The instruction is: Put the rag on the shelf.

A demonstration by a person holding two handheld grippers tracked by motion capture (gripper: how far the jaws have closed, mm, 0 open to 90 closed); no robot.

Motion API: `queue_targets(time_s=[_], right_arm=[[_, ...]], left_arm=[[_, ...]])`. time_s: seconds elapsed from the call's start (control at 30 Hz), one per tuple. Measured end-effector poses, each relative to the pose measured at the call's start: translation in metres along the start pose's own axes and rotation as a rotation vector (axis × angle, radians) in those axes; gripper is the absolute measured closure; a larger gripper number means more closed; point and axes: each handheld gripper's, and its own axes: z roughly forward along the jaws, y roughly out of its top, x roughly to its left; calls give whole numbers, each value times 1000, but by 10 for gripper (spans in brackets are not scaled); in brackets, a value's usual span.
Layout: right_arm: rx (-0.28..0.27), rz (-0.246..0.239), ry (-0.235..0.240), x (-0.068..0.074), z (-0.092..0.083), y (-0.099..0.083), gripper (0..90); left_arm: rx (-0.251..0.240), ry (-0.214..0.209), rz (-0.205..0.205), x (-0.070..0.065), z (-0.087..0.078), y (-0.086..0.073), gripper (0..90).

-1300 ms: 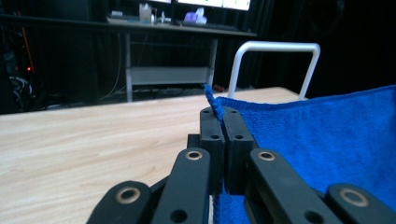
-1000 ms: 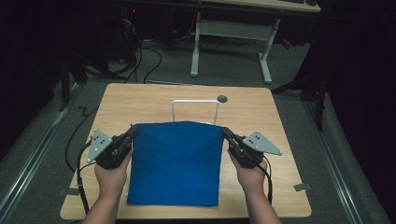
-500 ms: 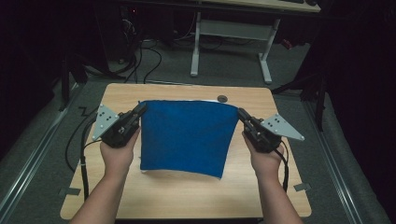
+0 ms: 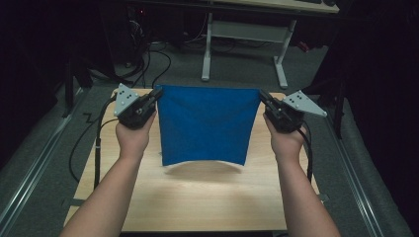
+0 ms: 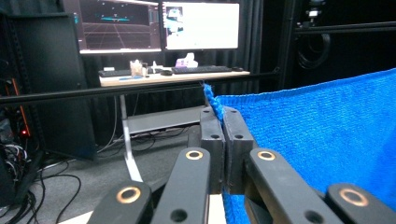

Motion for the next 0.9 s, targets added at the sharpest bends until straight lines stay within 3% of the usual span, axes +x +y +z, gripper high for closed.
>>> queue_targets(time_s=[0.17, 0.43, 0.63, 0.9], right_arm=[[37, -4, -38, -13, 26, 3, 889], [121, 15, -78, -29, 67, -6, 889], [178, 10, -80, -30, 86, -21, 889], [227, 9, -63, -28, 95, -36, 888]], left_arm=[[38, 27, 46, 7, 31, -5, 891], [119, 58, 52, 19, 64, -19, 891], [153, 70, 34, 24, 70, -30, 891], [222, 69, 31, 27, 71, -52, 890]])
